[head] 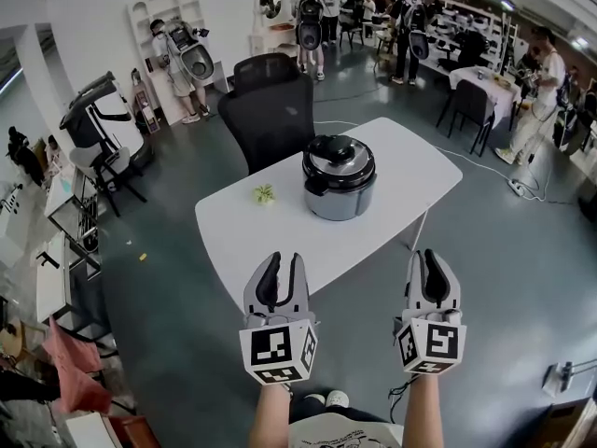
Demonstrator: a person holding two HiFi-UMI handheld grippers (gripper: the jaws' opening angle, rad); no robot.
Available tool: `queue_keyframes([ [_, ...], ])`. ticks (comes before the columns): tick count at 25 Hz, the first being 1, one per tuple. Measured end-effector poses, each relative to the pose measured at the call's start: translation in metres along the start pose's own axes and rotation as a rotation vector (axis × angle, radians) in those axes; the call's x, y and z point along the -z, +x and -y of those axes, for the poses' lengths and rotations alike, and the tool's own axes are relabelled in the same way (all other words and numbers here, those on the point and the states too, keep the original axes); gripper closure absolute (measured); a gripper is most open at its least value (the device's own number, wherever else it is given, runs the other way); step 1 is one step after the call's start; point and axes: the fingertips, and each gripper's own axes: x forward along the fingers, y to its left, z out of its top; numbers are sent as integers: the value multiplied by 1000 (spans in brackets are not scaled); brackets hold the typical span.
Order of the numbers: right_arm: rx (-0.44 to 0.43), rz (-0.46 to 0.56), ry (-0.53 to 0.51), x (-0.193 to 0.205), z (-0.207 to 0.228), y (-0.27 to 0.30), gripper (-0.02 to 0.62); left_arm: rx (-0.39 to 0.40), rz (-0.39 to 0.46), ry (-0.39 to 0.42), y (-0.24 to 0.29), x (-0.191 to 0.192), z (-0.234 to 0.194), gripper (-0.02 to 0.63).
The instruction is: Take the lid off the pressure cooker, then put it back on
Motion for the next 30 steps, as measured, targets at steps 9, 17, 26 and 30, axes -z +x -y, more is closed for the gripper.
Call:
queue_keyframes([
  [9, -67, -11, 3, 12, 20, 12, 417, -14, -7, -13, 15, 14, 21, 420],
  [17, -73, -19, 7, 23, 31, 47, 402, -18, -27, -16, 50, 25, 17, 408],
  [26, -86, -19, -2, 41, 43, 136, 388, -10, -36, -22, 140, 38, 0, 407],
  [30, -99, -21, -15, 51, 43, 187, 383, -5, -38, -35, 190, 44, -13, 407],
])
